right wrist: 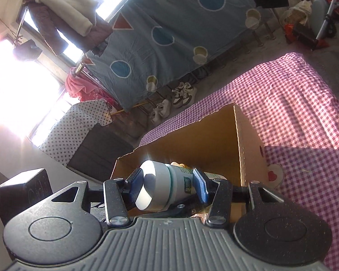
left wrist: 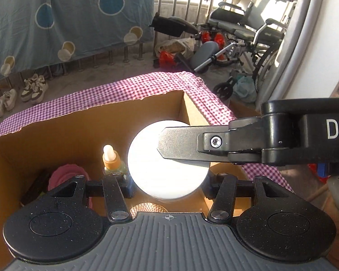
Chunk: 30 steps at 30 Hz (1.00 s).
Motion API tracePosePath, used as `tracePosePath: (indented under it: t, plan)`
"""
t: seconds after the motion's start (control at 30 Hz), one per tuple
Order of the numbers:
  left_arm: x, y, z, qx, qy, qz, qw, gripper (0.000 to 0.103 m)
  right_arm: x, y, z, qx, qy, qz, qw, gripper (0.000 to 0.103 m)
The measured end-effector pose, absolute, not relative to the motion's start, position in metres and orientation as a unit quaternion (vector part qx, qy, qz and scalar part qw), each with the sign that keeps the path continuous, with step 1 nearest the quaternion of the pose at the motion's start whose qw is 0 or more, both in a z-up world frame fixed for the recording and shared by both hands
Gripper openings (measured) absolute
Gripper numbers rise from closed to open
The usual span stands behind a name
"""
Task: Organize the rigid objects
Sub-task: 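Lower the white bottle into the box and open the right gripper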
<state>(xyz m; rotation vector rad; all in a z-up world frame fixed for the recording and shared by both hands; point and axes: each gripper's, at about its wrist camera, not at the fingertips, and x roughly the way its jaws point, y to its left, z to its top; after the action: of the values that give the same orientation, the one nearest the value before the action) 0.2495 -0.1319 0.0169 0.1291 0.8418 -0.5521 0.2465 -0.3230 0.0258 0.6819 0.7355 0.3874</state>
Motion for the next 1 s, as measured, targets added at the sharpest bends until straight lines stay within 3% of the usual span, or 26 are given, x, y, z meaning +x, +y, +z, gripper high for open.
tracePosePath:
  t: [0.5,0.7,0.77,1.0]
  plan:
    - [0.262,-0.155,-0.002,0.118,0.45,-0.25,0.849,0.053,0.259,-0.343,0.011,0.322,0.34,0.172,0.866,0.054]
    - [0.255,-0.158,0.001,0.125,0.449,-0.249,0.849,0.066,0.249,-0.348,0.012,0.337,0.334,0.168,0.864,0.054]
    - [0.249,-0.156,0.006,0.12,0.433,-0.25,0.858,0.081,0.241,-0.35,0.015,0.342,0.327,0.165,0.865,0.054]
    - [0.21,-0.138,0.04,0.095,0.371,-0.256,0.888,0.094,0.193,-0.357,0.038,0.359,0.278,0.146,0.879,0.063]
